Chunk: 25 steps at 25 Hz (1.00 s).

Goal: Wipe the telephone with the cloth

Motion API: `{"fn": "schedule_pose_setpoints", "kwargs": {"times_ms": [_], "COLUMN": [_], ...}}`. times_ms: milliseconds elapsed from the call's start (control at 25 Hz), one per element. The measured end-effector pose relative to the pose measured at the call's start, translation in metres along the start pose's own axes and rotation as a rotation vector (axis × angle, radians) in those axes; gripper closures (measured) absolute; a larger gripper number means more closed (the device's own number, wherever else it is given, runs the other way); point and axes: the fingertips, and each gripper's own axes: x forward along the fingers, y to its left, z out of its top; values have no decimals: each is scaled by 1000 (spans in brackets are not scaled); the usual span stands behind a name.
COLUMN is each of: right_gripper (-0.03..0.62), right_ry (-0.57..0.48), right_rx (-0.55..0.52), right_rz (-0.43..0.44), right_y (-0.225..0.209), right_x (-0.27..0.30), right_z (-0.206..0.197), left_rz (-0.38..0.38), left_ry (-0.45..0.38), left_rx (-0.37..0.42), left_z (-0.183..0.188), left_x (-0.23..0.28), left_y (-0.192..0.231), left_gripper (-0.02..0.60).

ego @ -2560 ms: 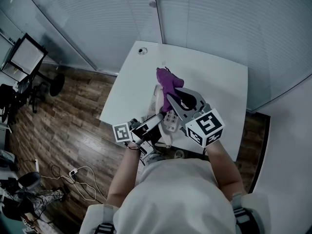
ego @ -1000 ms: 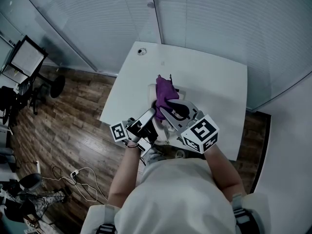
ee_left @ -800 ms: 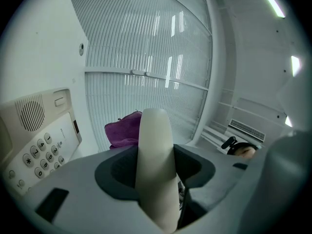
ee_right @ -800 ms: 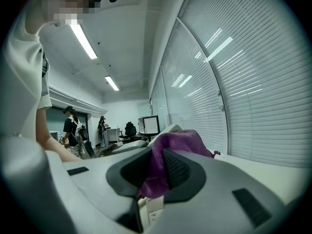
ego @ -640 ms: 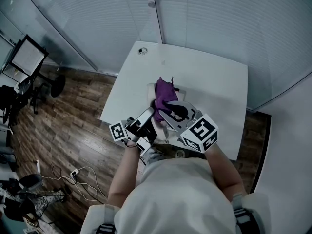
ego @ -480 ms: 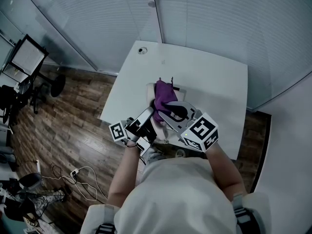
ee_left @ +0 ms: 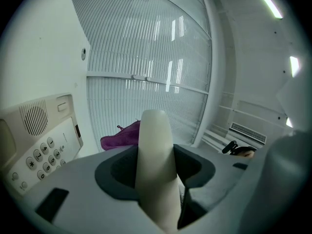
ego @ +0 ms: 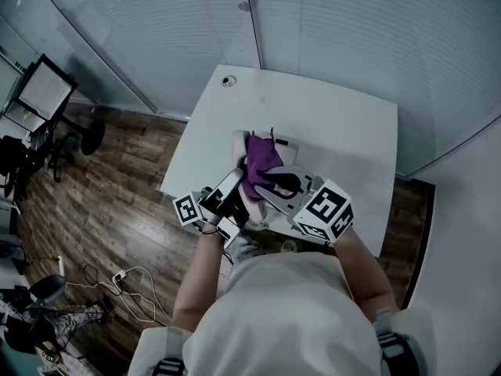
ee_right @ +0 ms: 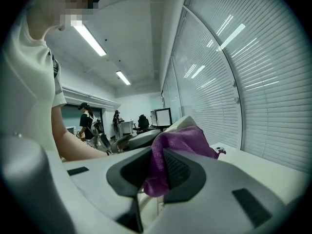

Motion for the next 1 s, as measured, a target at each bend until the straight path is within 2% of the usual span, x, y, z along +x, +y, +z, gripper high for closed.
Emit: {"fn": "schedule_pose_setpoints", "kwargs": {"times_ms": [160, 640, 1000], "right_gripper": [513, 513, 513], "right_ry": [15, 23, 56], "right_rx": [-4, -16, -23], "right_rz": [20, 10, 38], "right_y": [3, 6, 17], "right_x": [-1, -10, -9], "right_z": [-5, -5, -22], "left_rz": [4, 25, 40], "left_ry": [-7, -57, -150], "left_rx": [10, 42, 60], "left_z": [4, 20, 39], "left_x": [-1, -3, -13], "left_y": [1, 0, 4], "left_gripper": [356, 356, 356]}}
